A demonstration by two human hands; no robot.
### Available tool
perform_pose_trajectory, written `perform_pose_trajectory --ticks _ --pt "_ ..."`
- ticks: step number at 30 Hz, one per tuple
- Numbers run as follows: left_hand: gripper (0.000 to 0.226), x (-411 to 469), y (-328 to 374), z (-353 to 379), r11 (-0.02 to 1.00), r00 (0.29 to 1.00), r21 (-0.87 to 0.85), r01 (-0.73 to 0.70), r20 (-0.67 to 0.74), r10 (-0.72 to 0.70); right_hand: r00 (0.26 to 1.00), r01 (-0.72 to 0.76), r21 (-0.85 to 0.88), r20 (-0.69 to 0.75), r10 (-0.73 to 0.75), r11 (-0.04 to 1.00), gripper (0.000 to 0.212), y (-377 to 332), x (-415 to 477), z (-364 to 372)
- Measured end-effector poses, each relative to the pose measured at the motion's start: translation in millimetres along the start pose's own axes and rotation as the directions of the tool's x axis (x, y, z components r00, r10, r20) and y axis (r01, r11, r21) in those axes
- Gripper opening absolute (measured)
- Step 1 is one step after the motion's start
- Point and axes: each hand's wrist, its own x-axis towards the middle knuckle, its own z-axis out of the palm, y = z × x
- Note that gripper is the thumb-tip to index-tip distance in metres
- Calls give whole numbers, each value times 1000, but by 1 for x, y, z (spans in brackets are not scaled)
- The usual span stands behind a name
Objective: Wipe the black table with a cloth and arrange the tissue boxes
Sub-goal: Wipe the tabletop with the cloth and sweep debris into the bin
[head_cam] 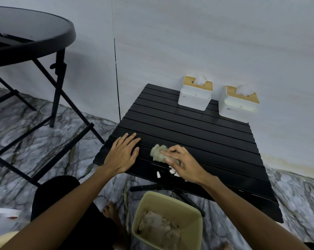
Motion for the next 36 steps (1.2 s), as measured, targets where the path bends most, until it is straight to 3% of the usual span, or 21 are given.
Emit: perform_pose_trajectory --ticks 7,14,19,23,26,30,36 --pt "64 0 -1 0 1000 1000 2 4 4 -4 986 82 106 137 -96 991 34 -24 -29 -1" --pt "65 0 0 -1 1000 1000 -8 0 1 0 984 -5 210 176 -33 978 27 -28 -58 -14" --pt "66 0 0 -1 1000 1000 -13 -5 3 6 983 -118 395 -86 164 911 24 -9 -52 -33" --pt "65 0 -1 -1 1000 1000 -11 -5 5 5 924 -225 185 -270 270 957 30 17 -19 -19" --pt "65 -1 -1 -2 1000 1000 -6 -5 8 5 954 -181 64 -232 191 981 35 8 4 6" --pt "63 0 -2 -2 1000 1000 -8 -9 15 9 998 11 49 -67 -7 999 35 -22 16 21" --pt "56 1 -3 -1 1000 1000 -8 -11 10 11 978 171 81 107 -179 982 28 -46 -6 16"
